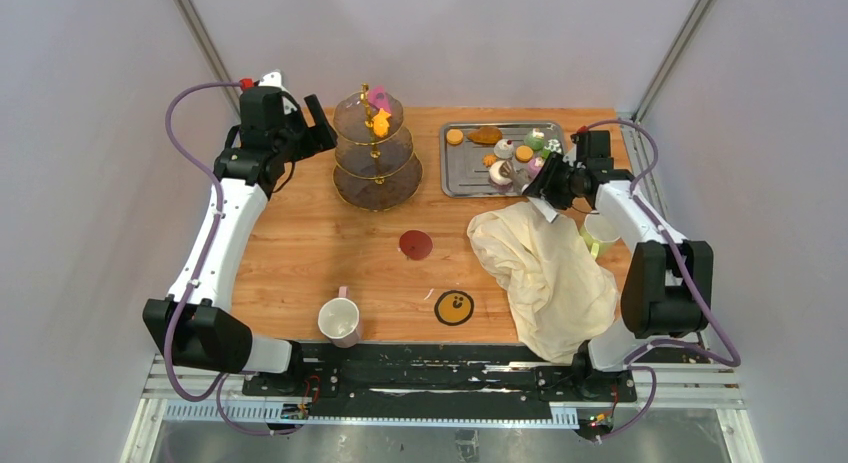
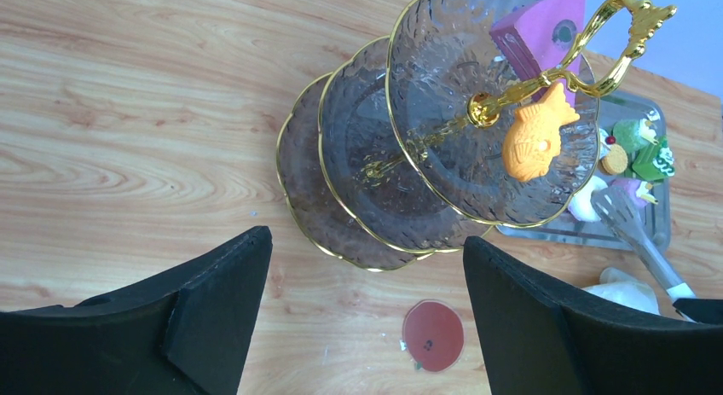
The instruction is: Serve the afternoon tea
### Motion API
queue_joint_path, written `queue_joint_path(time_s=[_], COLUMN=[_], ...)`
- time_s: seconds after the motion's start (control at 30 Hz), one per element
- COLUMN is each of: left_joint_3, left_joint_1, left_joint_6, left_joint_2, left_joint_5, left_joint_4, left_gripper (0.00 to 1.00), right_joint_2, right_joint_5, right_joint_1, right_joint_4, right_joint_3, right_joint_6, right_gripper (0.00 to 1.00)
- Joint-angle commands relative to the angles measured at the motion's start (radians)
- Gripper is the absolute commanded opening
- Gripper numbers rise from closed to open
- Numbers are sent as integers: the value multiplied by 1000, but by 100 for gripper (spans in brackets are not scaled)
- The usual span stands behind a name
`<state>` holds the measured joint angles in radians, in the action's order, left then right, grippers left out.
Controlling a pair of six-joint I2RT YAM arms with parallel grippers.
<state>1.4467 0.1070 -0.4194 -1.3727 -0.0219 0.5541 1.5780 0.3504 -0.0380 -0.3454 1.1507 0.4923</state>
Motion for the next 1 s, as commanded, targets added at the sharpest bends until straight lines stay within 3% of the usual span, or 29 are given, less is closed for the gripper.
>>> queue_joint_path(time_s=[0.0, 0.17, 0.47, 0.97], left_joint_3=[6, 6, 3, -16], left_joint_1=[-4, -4, -4, -5], left_joint_6=[11, 9, 11, 2], left_joint_2=[24, 24, 28, 39], left_joint_5=[0, 3, 2, 5], left_joint_4=[-12, -13, -13, -23], left_gripper=[87, 87, 87, 87], right_joint_2=[28, 45, 10, -136], right_joint_5=[31, 29, 35, 21], right_joint_1=[13, 12, 12, 10], right_joint_4=[44, 62, 67, 2], right_joint_3=[9, 11, 6, 22], right_joint_6=[31, 48, 50, -26], right_gripper=[44, 38, 2, 1])
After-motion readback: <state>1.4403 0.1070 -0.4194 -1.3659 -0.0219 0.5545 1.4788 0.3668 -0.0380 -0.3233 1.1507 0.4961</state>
